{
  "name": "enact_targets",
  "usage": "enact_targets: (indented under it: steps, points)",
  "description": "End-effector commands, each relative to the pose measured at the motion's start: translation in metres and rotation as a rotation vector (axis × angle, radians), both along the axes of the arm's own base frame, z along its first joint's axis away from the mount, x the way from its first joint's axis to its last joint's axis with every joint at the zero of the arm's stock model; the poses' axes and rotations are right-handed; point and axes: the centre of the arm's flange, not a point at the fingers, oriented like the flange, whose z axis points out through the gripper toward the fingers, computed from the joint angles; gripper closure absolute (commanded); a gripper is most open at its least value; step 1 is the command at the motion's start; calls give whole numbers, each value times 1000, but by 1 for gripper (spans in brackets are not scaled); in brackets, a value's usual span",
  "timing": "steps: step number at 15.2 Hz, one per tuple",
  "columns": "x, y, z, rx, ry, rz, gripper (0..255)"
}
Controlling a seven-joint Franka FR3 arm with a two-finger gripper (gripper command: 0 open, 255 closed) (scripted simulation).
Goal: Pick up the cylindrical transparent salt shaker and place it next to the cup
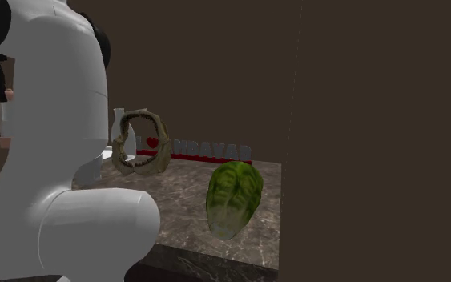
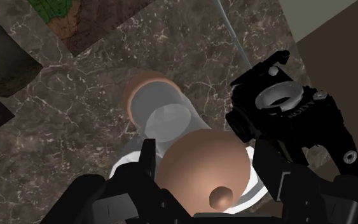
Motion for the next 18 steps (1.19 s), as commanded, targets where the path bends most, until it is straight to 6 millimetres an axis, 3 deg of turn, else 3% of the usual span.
enact_targets:
  steps: [1,18]
  points:
    - [1,0,-11,1,0,0,255]
    - [1,0,-101,1,0,0,255]
